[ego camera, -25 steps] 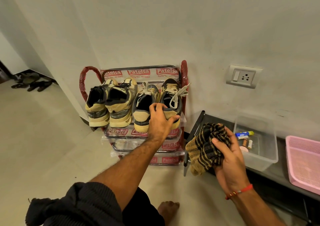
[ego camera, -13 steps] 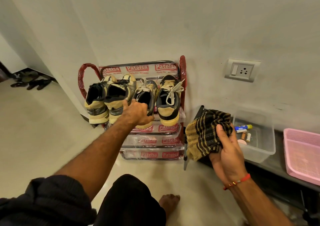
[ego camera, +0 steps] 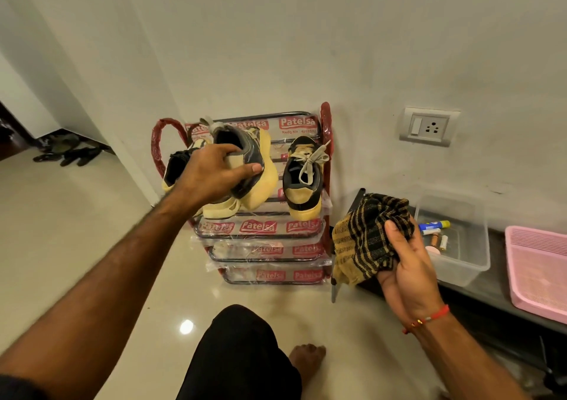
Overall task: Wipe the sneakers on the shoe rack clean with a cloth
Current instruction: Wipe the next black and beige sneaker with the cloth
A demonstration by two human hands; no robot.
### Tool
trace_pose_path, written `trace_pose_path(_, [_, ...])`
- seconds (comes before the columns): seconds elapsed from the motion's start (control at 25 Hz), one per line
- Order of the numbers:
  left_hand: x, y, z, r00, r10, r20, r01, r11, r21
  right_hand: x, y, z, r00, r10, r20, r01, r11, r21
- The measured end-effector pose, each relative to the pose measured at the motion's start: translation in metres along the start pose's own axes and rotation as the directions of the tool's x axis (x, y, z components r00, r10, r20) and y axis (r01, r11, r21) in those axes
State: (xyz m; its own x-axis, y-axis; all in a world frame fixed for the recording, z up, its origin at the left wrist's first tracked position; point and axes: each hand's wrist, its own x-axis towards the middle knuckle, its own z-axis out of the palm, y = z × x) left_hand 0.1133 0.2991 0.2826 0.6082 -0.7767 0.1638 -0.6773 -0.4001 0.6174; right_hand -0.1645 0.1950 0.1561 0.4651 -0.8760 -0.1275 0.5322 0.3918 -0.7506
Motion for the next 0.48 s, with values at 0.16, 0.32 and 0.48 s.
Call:
trace_pose_path(0.16, [-0.044,0.054,-0.021,1.000,-0.001,-0.031,-0.012,0.906,-0.424,-0.009,-0.015,-0.002,0.998,-0.055,-0.033,0.055,0.998,0.001])
trace_pose_path(0.32, [-0.081,0.088,0.002,0.995,-0.001,0.103,0.063,0.795,-0.603,-0.017,-0.043,-0.021,0.981,-0.170,-0.099,0.172,0.985,0.015])
trace_pose_path(0.48, [-0.099,0.111,0.039,0.991,-0.005,0.132,0.104,0.650,-0.753,-0.027,-0.071,-0.039,0.944,-0.309,-0.118,0.309,0.951,-0.018])
